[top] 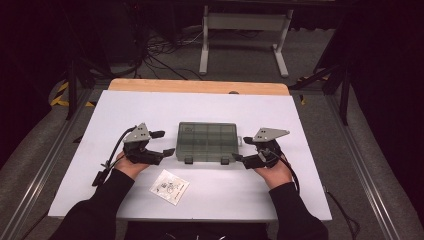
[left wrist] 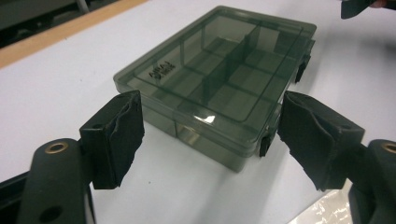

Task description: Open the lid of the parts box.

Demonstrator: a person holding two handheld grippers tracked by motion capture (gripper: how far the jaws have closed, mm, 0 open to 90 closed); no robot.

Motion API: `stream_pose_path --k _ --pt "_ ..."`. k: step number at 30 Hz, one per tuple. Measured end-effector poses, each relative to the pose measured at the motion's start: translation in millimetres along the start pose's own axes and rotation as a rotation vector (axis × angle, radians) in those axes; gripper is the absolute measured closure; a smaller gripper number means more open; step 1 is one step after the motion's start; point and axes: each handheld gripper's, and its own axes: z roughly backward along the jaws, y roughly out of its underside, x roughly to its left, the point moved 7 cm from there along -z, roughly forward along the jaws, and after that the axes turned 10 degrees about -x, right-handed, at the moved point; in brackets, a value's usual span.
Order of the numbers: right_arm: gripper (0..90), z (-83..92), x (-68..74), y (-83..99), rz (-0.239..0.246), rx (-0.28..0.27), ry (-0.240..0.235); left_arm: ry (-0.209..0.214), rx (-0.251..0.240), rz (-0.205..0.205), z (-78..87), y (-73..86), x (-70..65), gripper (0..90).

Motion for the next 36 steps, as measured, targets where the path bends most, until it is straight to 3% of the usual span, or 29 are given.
stream_pose_path --k 4,6,8,9,11,20,28,36 --pt "27.7 -3.5 0.7 4.2 -0.001 0.029 -0.010 0.016 0.041 -0.004 -3.4 5.3 -1.5 26.3" --pt "28.3 -5.1 1.0 5.9 0.000 0.040 -0.011 0.020 0.057 0.018 -4.8 7.8 -3.2 26.9" --pt "28.9 -6.0 0.8 7.5 -0.004 0.048 -0.015 0.014 0.062 0.001 -4.9 8.2 -1.2 27.0" --pt "28.9 -6.0 0.8 7.5 -0.004 0.048 -0.015 0.018 0.068 0.030 -5.3 9.3 -3.0 27.0" --pt "29.3 -6.7 -0.1 10.0 -0.011 0.056 -0.015 0.025 0.086 0.042 -5.9 12.5 -3.4 28.3" --pt "30.8 -8.2 -0.5 18.1 -0.015 0.083 -0.019 0.054 0.140 0.031 -8.4 21.3 -7.4 33.4" --pt "30.9 -11.1 0.2 24.4 -0.017 0.116 -0.024 0.070 0.164 0.048 -9.9 26.5 -8.8 35.1" --pt "35.8 -12.1 0.3 27.5 -0.012 0.134 -0.020 0.085 0.174 0.027 -11.5 28.4 -11.0 41.4"
